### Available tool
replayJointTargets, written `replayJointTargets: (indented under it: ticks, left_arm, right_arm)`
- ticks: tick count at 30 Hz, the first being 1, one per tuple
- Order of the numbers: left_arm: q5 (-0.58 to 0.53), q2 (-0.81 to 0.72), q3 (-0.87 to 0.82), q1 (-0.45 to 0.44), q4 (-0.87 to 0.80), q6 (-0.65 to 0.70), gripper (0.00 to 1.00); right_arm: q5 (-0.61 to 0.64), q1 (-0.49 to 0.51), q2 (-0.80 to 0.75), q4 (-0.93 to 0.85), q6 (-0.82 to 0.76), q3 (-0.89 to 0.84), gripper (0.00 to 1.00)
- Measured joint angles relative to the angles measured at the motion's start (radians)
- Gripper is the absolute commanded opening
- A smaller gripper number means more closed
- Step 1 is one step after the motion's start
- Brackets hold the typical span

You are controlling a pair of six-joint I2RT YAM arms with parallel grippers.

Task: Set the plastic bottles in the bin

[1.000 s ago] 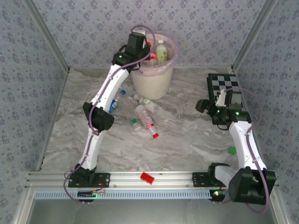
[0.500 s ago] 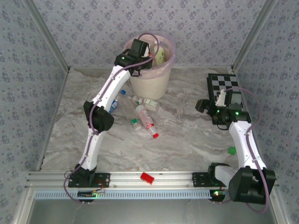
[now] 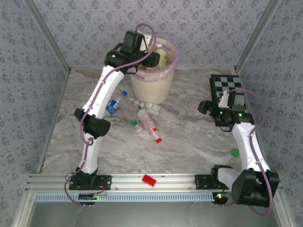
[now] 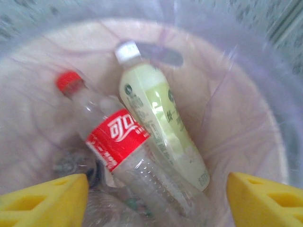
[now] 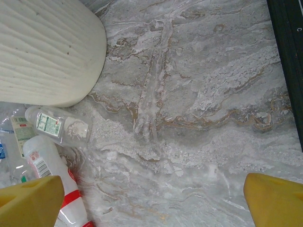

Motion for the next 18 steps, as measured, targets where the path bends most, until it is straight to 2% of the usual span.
replayJointTargets:
  ticks: [3,5,8,12,15,18]
  left_arm:
    - [-0.043,-0.126,-0.060,0.005,0.001,0.033,0.88]
    - [-0.067,-0.238,-0.167,0.016,0.021,0.043,0.90]
    - [-0.084,-0.431,-0.434,0.072,0.073,0.040,0.94]
    - [-0.084,-0.647,-0.877,0.222,0.172,-0.014,0.95]
    - [-0.063,-0.730,-1.178,0.343,0.244,-0.080,0.95]
    - [-0.033,-0.752,-1.421,0.423,0.314,-0.136,0.99]
  right_arm:
    - [-0.008,0.000,0.009,0.006,0.006,0.000,0.99]
    - [-0.011,0.000,0.017,0.014,0.012,0.000,0.99]
    - [-0.015,0.002,0.030,0.027,0.018,0.000,0.99]
    - [-0.016,0.006,0.048,0.040,0.019,0.000,0.99]
    - [-0.016,0.009,0.066,0.051,0.019,0.000,0.99]
    - [-0.019,0.016,0.090,0.060,0.019,0.001,0.99]
